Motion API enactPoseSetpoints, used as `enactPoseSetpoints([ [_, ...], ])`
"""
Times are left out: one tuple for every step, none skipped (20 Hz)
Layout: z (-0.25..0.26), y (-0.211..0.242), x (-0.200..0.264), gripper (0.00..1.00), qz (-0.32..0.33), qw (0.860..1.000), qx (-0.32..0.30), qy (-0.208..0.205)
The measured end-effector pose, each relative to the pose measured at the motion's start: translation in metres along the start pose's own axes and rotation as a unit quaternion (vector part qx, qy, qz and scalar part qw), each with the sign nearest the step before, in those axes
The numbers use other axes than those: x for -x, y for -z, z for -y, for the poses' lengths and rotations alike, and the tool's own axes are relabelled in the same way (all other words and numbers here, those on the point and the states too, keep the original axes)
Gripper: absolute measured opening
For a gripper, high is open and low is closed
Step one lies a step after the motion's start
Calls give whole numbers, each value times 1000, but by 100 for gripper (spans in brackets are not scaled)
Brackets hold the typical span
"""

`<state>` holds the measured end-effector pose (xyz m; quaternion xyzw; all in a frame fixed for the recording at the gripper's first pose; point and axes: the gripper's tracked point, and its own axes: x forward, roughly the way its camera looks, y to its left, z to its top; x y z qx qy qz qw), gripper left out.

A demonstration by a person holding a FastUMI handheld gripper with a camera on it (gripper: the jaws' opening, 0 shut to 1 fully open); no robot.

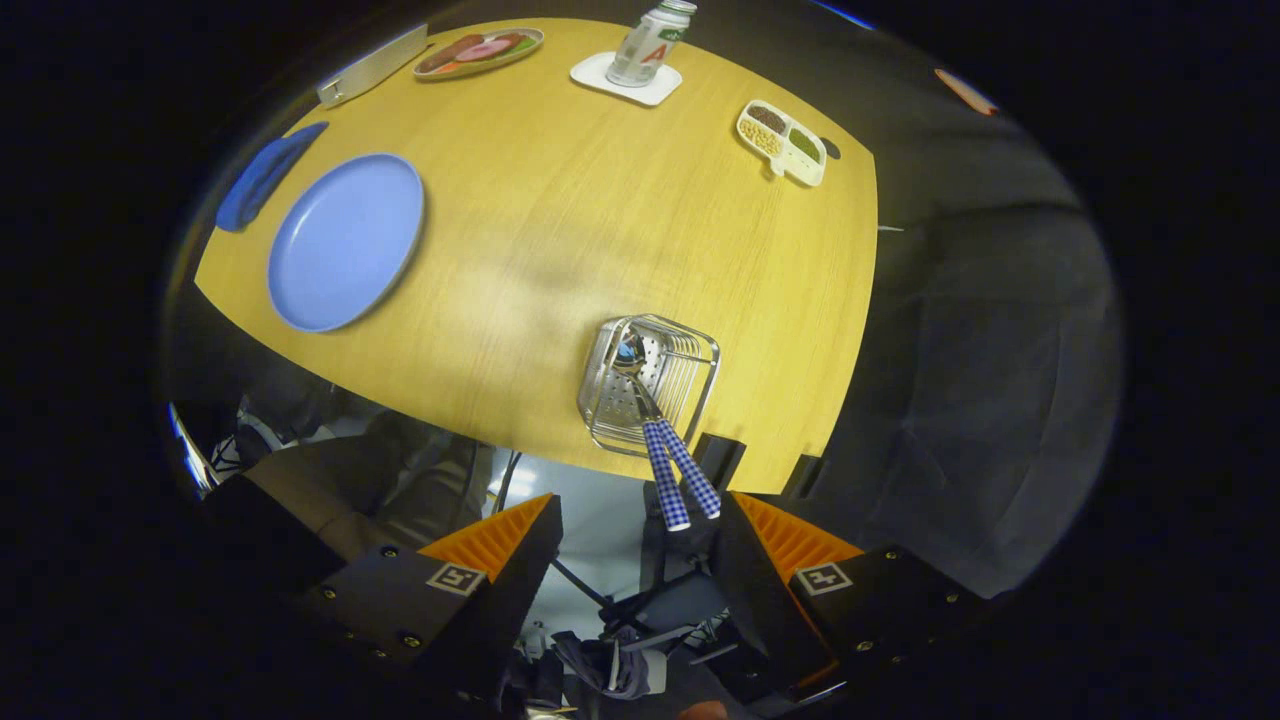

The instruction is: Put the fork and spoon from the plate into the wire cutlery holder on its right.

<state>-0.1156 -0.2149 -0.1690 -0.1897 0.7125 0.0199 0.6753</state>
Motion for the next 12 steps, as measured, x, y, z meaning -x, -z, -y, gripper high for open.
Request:
enactPoseSetpoints([
  [-13,-5,5,97,25,1000,-8,-15],
  [-23,-12,12,97,53,998,-15,-24],
  [-34,-20,21,97,86,996,-23,-32],
  [-40,-30,29,97,117,992,-32,-36],
  [-48,-43,38,97,161,985,-39,-45],
  [-53,-58,47,97,203,977,-49,-47],
  [-58,-74,63,97,256,963,-64,-48],
  [-61,-87,79,97,304,948,-77,-46],
  [-63,-97,95,97,352,931,-91,-45],
  [-65,-106,113,97,400,909,-107,-42],
  [-66,-110,128,97,441,889,-121,-36],
  [-64,-117,145,97,482,865,-138,-27],
])
